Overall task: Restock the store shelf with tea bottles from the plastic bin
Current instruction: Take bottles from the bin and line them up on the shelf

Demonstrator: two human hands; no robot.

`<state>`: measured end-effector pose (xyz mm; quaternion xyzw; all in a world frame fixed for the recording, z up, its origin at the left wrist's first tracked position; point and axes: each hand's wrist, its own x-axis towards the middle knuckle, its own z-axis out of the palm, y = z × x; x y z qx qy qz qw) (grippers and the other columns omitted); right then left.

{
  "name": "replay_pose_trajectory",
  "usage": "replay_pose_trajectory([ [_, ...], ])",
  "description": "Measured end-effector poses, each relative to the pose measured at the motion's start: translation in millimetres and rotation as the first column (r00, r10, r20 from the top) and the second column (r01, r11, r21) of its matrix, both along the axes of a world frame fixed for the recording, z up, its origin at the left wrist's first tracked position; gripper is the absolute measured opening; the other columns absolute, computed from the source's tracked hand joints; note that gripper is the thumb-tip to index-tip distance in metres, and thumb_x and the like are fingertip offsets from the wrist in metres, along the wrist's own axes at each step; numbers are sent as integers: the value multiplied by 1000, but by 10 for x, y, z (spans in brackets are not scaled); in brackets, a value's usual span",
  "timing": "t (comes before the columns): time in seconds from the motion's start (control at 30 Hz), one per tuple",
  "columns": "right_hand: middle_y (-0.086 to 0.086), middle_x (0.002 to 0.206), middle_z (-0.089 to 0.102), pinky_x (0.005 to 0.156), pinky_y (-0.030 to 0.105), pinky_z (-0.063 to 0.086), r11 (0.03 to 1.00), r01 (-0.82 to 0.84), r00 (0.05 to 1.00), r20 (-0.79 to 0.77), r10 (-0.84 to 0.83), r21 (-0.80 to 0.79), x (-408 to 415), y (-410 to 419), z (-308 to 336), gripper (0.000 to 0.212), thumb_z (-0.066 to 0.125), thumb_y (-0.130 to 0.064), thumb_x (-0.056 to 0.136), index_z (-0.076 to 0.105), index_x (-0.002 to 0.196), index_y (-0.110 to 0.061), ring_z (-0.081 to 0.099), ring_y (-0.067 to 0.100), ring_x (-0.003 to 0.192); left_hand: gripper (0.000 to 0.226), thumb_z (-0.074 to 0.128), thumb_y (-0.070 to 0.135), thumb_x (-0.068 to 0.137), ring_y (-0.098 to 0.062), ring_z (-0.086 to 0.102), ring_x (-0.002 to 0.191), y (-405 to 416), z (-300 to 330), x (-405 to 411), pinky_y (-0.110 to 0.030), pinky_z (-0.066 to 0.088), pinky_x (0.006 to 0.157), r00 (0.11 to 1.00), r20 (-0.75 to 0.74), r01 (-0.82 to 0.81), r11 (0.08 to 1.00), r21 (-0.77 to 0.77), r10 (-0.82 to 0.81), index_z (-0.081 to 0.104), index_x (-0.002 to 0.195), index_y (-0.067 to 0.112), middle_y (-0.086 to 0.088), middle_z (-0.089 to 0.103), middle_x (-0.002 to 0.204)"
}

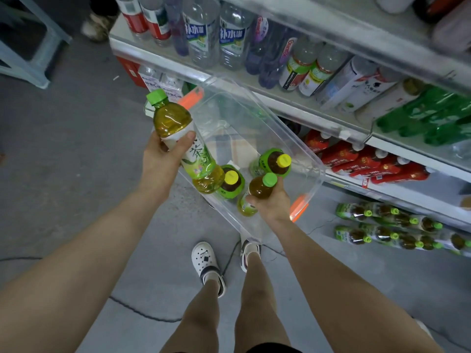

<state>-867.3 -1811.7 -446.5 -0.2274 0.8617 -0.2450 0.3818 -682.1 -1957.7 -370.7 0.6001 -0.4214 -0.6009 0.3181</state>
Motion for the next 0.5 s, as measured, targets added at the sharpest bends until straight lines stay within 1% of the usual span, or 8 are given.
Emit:
replay_pose_trajectory([
  [0.07, 5, 118, 62, 95, 36, 47, 997, 25, 1000, 15, -23, -75, -67, 55, 221, 84, 87, -33, 59, 45, 133, -28, 60, 26, 108, 47, 80, 34, 77, -18, 69, 103, 28, 134, -6, -46, 55, 93, 999, 3, 40, 999, -12, -40, 62, 117, 17, -2, 72, 110],
  [0.13, 1, 119, 60, 97, 40, 49, 985, 67, 997, 51, -60, -161, -146, 110, 509, 85, 87, -37, 52, 49, 128, -33, 60, 21, 107, 39, 80, 27, 79, -18, 69, 103, 64, 321, -40, -46, 54, 95, 996, 8, 86, 996, -37, -86, 63, 113, 18, -2, 72, 109],
  [0.23, -3, 116, 63, 96, 42, 51, 954, 106, 993, 81, -87, -281, -306, 172, 1008, 72, 89, -43, 50, 54, 113, -40, 63, 16, 104, 42, 79, 24, 80, -17, 68, 103, 132, 654, -115, -43, 53, 96, 983, 27, 183, 980, -77, -182, 61, 118, 15, -2, 71, 111],
  [0.3, -2, 110, 67, 92, 37, 53, 930, 113, 993, 69, -95, -350, -421, 178, 1380, 63, 91, -40, 55, 57, 109, -35, 66, 14, 99, 54, 84, 36, 72, -17, 67, 104, 157, 913, -164, -43, 52, 97, 965, 73, 260, 958, -125, -252, 61, 118, 19, -2, 70, 114],
  [0.33, -3, 106, 70, 88, 31, 53, 915, 116, 993, 72, -96, -386, -469, 174, 1576, 58, 91, -33, 60, 59, 108, -31, 68, 11, 95, 57, 84, 46, 65, -18, 67, 104, 164, 1036, -189, -43, 52, 97, 954, 95, 295, 943, -151, -284, 63, 114, 24, -2, 70, 113],
  [0.4, -4, 100, 72, 82, 24, 52, 882, 126, 991, 88, -97, -453, -555, 147, 1955, 53, 89, -23, 67, 59, 111, -22, 69, 8, 90, 65, 77, 62, 53, -18, 67, 101, 157, 1274, -262, -43, 53, 94, 934, 125, 354, 916, -188, -335, 64, 108, 31, 0, 71, 111],
  [0.47, -5, 102, 72, 81, 22, 52, 853, 105, 994, 70, -80, -512, -625, 113, 2324, 55, 87, -24, 71, 57, 117, -19, 68, 6, 91, 73, 77, 64, 52, -16, 67, 101, 167, 1507, -352, -40, 53, 93, 916, 120, 400, 891, -214, -382, 64, 113, 26, 2, 71, 110],
  [0.5, -6, 103, 71, 81, 20, 51, 837, 89, 996, 55, -71, -540, -662, 93, 2493, 58, 86, -27, 72, 55, 120, -17, 68, 4, 92, 70, 79, 59, 57, -15, 66, 101, 179, 1636, -400, -36, 52, 91, 910, 108, 414, 883, -221, -400, 63, 116, 23, 2, 71, 110],
])
